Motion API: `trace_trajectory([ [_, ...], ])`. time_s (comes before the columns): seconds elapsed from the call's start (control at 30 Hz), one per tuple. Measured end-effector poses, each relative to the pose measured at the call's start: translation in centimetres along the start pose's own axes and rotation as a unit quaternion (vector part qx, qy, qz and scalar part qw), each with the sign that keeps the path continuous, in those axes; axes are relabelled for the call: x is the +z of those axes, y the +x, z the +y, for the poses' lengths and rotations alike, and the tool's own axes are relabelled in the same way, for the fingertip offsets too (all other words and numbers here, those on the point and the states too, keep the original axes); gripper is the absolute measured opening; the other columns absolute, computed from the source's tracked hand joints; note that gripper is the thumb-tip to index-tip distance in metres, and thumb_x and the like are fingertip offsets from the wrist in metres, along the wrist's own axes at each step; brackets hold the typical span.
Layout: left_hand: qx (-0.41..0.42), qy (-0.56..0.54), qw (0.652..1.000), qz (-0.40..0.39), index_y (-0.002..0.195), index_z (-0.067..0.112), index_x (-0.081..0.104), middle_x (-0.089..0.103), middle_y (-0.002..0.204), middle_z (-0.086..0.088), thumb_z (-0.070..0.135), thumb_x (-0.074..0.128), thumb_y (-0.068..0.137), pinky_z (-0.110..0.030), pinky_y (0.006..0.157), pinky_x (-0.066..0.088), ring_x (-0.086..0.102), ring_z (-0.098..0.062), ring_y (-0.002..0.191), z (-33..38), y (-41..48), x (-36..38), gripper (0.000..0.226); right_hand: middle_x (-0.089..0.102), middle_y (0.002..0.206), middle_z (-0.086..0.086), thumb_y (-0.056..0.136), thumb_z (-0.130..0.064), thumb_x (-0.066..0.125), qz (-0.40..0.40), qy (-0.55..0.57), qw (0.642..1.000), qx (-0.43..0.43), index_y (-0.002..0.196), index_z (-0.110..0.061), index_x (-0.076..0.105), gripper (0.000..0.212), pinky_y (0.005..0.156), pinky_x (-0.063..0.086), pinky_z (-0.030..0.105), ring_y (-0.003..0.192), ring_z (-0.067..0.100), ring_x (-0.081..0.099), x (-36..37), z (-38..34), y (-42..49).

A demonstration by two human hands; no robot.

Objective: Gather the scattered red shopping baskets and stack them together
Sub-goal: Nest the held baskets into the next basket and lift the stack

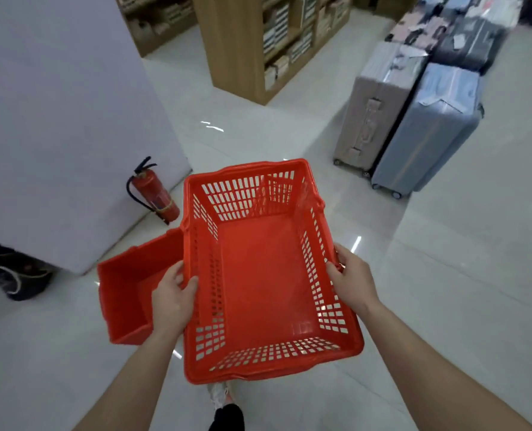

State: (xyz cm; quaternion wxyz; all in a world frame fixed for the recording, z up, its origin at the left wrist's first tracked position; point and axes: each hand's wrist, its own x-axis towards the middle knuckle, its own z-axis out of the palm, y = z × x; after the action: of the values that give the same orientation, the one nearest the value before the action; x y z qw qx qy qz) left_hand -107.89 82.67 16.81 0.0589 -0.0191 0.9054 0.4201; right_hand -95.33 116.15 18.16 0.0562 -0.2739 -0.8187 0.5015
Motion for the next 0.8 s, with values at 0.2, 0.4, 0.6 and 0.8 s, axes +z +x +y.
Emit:
trace_trajectory([
  [0.2,-0.093,-0.048,0.993,0.052,0.136,0.019,0.055,0.070,0.119,-0.009,0.022,0.069,0.090,-0.036,0.088,0.051,0.068,-0.023,0.102,-3.5,2.0,-10.5,0.048,0.071,0.098,-0.027,0.097,-0.030,0.054,-0.118,-0.031,0.991,-0.062,0.107,-0.065,0.055,0.036,0.072,0.062,0.035,0.081,0.001,0.072,7.9,-11.0,3.8],
  [0.4,-0.185,-0.108,0.970,0.119,0.125,0.021,0.059,0.072,0.090,0.011,0.017,0.068,0.090,-0.023,0.060,0.051,0.070,-0.003,0.070,-8.6,2.9,-17.4,0.036,0.070,0.098,-0.031,0.096,-0.023,0.056,-0.241,-0.106,0.959,-0.108,0.124,-0.040,0.061,0.033,0.082,0.059,0.028,0.088,-0.007,0.068,17.6,-18.6,8.4],
  [0.6,-0.270,-0.136,0.930,0.211,0.119,0.024,0.059,0.073,0.090,0.007,0.022,0.071,0.089,-0.012,0.050,0.048,0.069,0.002,0.063,-11.4,2.4,-18.9,0.033,0.073,0.105,-0.016,0.090,-0.006,0.058,-0.351,-0.134,0.911,-0.168,0.127,-0.027,0.065,0.043,0.093,0.052,0.028,0.099,-0.002,0.068,26.3,-23.1,13.5],
  [0.8,-0.361,-0.167,0.866,0.303,0.114,0.025,0.054,0.068,0.100,0.004,0.033,0.075,0.086,-0.029,0.061,0.058,0.071,-0.010,0.075,-10.9,2.5,-14.3,0.036,0.068,0.104,-0.022,0.090,0.000,0.058,-0.446,-0.165,0.844,-0.249,0.128,-0.020,0.064,0.043,0.076,0.035,-0.005,0.090,-0.025,0.057,33.5,-23.9,21.1],
])
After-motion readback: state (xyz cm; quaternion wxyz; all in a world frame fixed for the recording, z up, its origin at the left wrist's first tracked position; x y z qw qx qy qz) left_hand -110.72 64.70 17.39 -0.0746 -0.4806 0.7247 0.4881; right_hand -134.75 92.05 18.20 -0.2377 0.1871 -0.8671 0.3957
